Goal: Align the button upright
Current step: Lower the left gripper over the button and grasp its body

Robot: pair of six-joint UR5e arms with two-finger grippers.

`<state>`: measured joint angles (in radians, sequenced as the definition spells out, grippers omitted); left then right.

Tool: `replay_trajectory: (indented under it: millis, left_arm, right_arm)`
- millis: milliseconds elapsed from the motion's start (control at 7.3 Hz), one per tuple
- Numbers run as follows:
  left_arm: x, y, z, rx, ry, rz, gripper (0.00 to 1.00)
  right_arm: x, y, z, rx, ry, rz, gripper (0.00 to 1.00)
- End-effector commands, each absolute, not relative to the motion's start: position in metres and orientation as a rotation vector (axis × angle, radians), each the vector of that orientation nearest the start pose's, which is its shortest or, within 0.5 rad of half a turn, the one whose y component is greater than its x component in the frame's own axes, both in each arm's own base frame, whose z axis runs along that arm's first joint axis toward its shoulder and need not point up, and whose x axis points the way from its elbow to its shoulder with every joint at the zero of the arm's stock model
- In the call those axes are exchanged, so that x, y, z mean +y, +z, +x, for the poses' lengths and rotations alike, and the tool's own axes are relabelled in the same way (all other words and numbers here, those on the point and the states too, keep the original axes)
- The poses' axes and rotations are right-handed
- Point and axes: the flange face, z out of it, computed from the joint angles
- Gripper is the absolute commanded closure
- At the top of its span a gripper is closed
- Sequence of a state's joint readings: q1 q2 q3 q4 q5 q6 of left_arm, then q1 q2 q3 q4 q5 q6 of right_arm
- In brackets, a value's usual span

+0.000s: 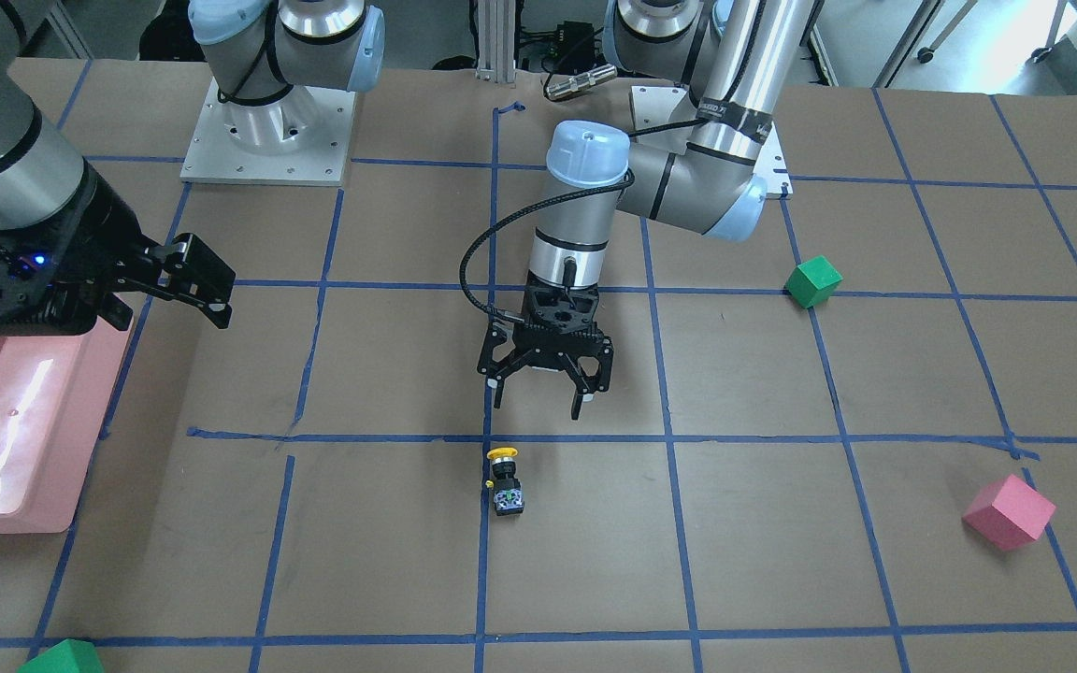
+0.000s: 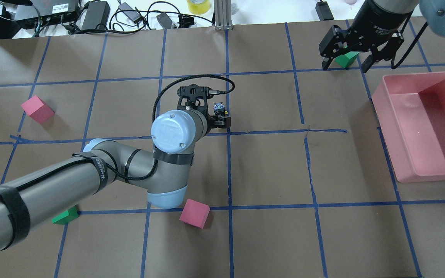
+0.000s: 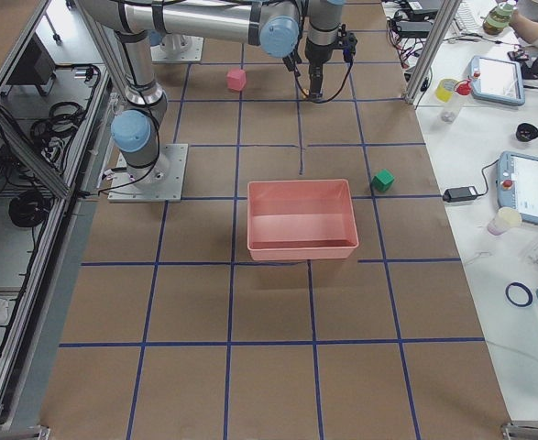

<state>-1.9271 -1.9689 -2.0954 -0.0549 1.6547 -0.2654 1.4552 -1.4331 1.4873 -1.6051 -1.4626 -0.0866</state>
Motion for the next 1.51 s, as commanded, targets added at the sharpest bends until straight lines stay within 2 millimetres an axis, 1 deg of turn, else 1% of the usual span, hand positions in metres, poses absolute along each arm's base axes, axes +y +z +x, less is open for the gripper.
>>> replay_trajectory:
  millis: [0,137,274,411,548,685,821,958,1369]
  left_arm:
    - [-0.457,0.182,-0.322,3.113,-0.955,-0.126,0.02]
    - [-0.454,0.171,-0.328,3.101,-0.973,-0.140,0.04]
    - [-0.453,0.158,-0.332,3.109,-0.969,-0.166,0.07]
    - [-0.454,0.152,-0.345,3.075,-0.985,-0.148,0.07]
    - [-0.463,0.152,-0.354,3.058,-1.016,-0.143,0.07]
    - [-0.470,0.154,-0.357,3.055,-1.035,-0.144,0.08]
    - [-0.470,0.149,-0.357,3.055,-1.024,-0.138,0.15]
    - [-0.470,0.149,-0.357,3.052,-1.024,-0.131,0.19]
    - [-0.483,0.155,-0.363,3.046,-1.063,-0.098,0.21]
  right_arm:
    - [-0.558,0.464,0.075,3.082,0.012,0.036,0.00]
    - [-0.558,0.465,0.075,3.083,0.012,0.034,0.00]
    - [-0.547,0.478,0.080,3.083,-0.007,0.024,0.00]
    - [-0.537,0.475,0.082,3.081,0.033,0.025,0.00]
    - [-0.529,0.474,0.086,3.082,0.041,0.027,0.00]
    - [-0.518,0.463,0.098,3.081,0.075,0.000,0.00]
    - [-0.513,0.454,0.112,3.090,0.090,-0.038,0.00]
    - [-0.512,0.452,0.112,3.141,0.102,-0.058,0.00]
    - [-0.511,0.452,0.112,3.149,0.105,-0.056,0.00]
